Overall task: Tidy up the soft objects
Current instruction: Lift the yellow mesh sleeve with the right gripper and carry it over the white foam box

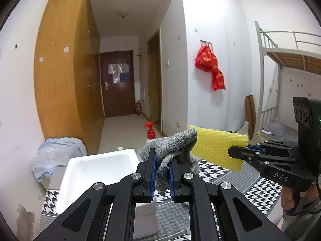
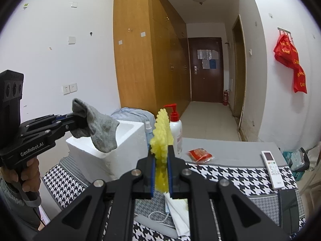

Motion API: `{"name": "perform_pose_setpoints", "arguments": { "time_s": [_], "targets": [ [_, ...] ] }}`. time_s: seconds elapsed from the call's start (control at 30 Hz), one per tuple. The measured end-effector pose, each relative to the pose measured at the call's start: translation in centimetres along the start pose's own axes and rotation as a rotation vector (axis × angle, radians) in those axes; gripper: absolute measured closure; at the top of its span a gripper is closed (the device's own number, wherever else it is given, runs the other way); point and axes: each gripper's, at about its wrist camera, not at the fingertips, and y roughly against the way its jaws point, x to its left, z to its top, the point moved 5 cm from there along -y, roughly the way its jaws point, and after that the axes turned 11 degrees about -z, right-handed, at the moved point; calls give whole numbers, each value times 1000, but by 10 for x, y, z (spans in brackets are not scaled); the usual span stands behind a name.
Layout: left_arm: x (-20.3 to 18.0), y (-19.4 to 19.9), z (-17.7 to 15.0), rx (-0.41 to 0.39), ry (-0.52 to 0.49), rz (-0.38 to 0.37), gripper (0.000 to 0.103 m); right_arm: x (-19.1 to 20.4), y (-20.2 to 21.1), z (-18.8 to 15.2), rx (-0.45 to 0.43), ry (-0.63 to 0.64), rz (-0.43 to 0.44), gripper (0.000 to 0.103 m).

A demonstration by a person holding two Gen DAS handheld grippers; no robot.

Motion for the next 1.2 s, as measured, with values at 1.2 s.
{"name": "perform_pose_setpoints", "arguments": {
  "time_s": [1.2],
  "targets": [
    [93, 60, -11, -42, 104, 252, 92, 108, -51, 21, 62, 106, 240, 90]
  ]
}}
